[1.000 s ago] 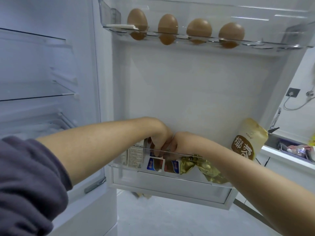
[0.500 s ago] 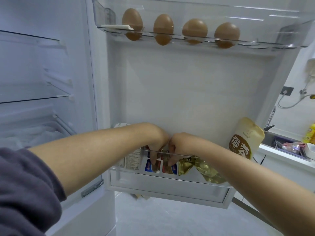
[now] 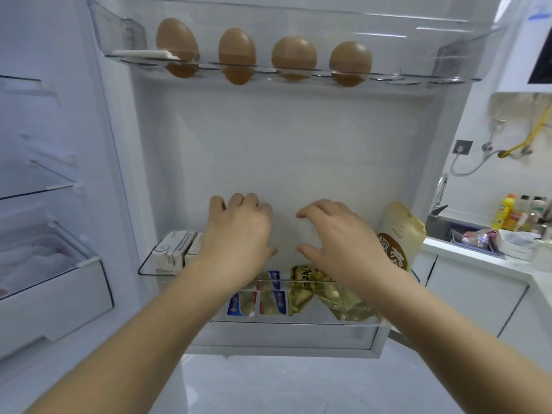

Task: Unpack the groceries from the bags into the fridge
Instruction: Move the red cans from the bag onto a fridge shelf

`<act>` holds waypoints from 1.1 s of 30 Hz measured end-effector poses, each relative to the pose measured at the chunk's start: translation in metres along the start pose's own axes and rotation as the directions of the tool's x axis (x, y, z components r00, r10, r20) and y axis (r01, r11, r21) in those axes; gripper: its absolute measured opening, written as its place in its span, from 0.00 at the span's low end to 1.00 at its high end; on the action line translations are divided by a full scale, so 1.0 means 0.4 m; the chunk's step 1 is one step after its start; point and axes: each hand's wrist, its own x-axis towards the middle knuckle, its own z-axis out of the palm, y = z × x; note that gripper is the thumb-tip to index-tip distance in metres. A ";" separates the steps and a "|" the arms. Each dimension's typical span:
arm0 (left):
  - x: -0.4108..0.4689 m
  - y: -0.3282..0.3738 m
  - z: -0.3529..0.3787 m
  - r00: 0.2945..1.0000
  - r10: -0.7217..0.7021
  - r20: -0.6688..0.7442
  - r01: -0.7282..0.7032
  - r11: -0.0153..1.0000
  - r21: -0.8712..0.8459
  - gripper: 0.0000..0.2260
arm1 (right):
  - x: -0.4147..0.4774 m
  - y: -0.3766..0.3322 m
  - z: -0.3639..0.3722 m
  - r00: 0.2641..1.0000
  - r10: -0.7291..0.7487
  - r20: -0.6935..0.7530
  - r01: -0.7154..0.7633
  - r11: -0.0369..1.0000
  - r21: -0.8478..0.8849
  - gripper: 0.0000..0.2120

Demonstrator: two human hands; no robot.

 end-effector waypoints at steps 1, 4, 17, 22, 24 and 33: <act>-0.012 0.020 -0.012 0.998 -0.035 -0.055 0.032 0.998 -0.047 0.28 | -0.021 0.009 -0.007 0.998 -0.003 -0.067 0.001 0.999 -0.036 0.25; -0.040 0.094 -0.043 0.986 -0.075 -0.147 0.048 0.983 -0.180 0.36 | -0.094 0.054 -0.027 0.970 -0.009 -0.244 -0.020 0.993 -0.116 0.29; -0.199 0.725 -0.151 0.958 0.176 -0.228 -0.276 0.789 -0.549 0.42 | -0.715 0.404 -0.228 0.892 0.343 -0.294 -0.430 0.842 -0.324 0.37; -0.293 1.004 -0.209 0.913 0.348 -0.211 -0.401 0.681 -0.613 0.40 | -1.013 0.515 -0.314 0.793 0.551 -0.259 -0.608 0.690 -0.393 0.37; -0.333 1.107 -0.232 0.882 0.421 -0.213 -0.452 0.625 -0.637 0.39 | -1.125 0.542 -0.346 0.741 0.622 -0.254 -0.664 0.622 -0.415 0.36; -0.512 1.488 -0.271 0.680 0.678 -0.278 -0.654 0.390 -0.648 0.38 | -1.529 0.598 -0.411 0.462 0.845 -0.270 -0.831 0.307 -0.463 0.37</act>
